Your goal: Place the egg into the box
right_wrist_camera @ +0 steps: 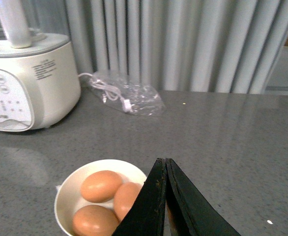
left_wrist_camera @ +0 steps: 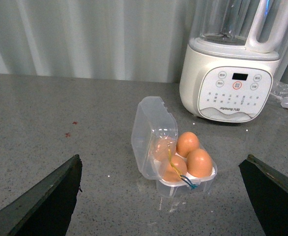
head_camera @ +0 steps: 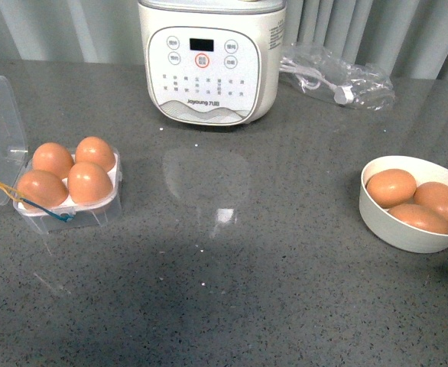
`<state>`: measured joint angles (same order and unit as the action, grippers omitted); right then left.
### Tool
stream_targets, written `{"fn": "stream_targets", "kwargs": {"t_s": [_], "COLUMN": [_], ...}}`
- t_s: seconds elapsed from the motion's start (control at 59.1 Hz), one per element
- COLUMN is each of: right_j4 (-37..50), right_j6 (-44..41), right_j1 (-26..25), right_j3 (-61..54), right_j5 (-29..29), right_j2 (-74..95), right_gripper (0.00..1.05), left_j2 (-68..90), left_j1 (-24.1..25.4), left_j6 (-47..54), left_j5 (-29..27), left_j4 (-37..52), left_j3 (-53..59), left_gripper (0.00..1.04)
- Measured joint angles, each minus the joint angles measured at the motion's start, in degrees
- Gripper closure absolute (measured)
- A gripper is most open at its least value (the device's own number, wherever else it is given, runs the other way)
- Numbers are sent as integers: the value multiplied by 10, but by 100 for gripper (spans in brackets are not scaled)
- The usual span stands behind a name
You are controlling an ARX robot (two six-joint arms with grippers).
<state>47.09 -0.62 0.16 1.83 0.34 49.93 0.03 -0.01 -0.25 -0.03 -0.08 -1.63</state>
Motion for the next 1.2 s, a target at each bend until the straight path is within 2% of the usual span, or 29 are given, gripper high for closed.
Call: {"fn": "stream_targets", "kwargs": {"t_s": [0.711,1.202], "right_j4": [-245,-346], "right_j6": [0,0], "right_j1": [0,0], "right_j3": [-16,-16], "right_j5": [-3,-3], "right_j2": [-274,-377], "right_gripper": [101,101], "left_j2": [0,0], "left_j1": [0,0], "left_j6": [0,0], "left_j5": [0,0], "left_j4": [0,0], "left_j3": [0,0], "left_gripper": [7,7]}}
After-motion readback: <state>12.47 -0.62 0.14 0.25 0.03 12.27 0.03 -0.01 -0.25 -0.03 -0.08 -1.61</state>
